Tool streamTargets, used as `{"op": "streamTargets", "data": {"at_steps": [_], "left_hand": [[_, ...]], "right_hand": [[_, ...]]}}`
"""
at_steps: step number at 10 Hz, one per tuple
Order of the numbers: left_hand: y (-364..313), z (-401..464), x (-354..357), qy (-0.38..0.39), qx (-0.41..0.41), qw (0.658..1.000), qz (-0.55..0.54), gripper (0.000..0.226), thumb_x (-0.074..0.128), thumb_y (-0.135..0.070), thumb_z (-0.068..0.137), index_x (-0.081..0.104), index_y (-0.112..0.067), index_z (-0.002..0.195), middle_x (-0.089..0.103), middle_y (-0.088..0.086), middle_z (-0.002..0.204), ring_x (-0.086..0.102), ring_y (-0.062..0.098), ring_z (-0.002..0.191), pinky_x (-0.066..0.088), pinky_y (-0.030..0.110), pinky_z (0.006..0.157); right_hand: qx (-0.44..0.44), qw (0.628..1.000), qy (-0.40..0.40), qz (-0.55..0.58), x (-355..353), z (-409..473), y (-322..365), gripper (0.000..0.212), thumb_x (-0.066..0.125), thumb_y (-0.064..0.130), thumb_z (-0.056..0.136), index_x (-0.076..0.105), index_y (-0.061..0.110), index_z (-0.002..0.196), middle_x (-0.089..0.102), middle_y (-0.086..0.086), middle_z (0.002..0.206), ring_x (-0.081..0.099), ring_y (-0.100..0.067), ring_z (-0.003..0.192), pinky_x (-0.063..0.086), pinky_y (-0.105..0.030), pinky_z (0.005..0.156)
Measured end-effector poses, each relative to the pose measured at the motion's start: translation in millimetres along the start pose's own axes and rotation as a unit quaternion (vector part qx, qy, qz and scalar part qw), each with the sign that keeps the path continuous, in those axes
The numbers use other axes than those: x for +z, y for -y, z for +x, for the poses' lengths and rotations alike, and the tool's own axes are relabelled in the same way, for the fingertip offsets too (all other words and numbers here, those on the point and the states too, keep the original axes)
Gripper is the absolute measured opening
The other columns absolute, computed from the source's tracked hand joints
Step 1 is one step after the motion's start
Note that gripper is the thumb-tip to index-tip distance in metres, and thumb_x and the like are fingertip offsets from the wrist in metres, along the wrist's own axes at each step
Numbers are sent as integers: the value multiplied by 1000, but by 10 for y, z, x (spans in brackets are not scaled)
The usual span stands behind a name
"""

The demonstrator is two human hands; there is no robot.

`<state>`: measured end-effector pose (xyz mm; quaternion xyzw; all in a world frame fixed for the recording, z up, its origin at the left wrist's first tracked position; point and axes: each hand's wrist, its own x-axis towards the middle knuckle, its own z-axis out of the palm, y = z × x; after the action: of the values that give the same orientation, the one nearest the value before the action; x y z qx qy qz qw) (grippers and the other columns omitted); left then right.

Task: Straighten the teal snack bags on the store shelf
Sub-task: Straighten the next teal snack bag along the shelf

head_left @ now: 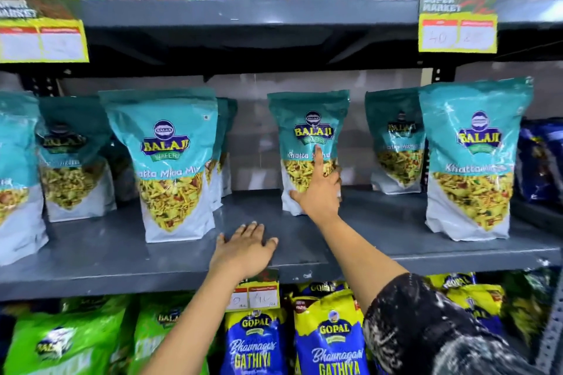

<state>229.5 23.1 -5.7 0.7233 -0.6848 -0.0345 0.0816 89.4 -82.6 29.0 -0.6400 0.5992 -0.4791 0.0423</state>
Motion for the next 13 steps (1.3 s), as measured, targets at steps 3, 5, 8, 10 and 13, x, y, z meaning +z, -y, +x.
{"op": "streamTargets", "data": {"at_steps": [3,5,8,10,13], "left_hand": [[26,15,7,5,-1,1000,-7,65,17,-56,96,11,-24,153,3,-7,163,3,14,150,4,51,120],[48,24,26,7,-1,1000,-2,67,16,-57,96,10,-24,154,2,-7,163,3,14,150,4,51,120],[27,-18,2,10,-3,1000,7,66,15,-57,96,10,-23,153,3,-6,163,3,15,150,5,51,120],[22,-36,6,-3,-1,1000,0,66,18,-57,97,14,-23,153,7,-4,163,7,16,150,6,51,119],[26,-21,9,-8,2,1000,6,66,19,-57,97,18,-22,152,11,-2,163,10,19,150,9,52,118]], "right_hand": [[2,1000,0,1,-91,-138,17,115,81,37,70,-3,47,148,23,-30,141,38,-50,119,43,-58,90],[19,1000,-17,-9,-260,-371,55,118,82,37,66,-4,50,146,21,-25,145,40,-47,117,46,-56,89],[2,999,-34,7,-561,-756,2,117,83,34,66,-4,53,143,21,-21,146,38,-47,121,48,-59,89],[-14,999,-38,9,-789,-989,-6,115,83,35,68,-2,51,144,24,-21,144,36,-46,123,46,-59,90],[-25,998,-54,4,-995,-1247,0,115,82,37,67,-3,52,143,23,-19,145,35,-44,125,47,-59,90]]}}
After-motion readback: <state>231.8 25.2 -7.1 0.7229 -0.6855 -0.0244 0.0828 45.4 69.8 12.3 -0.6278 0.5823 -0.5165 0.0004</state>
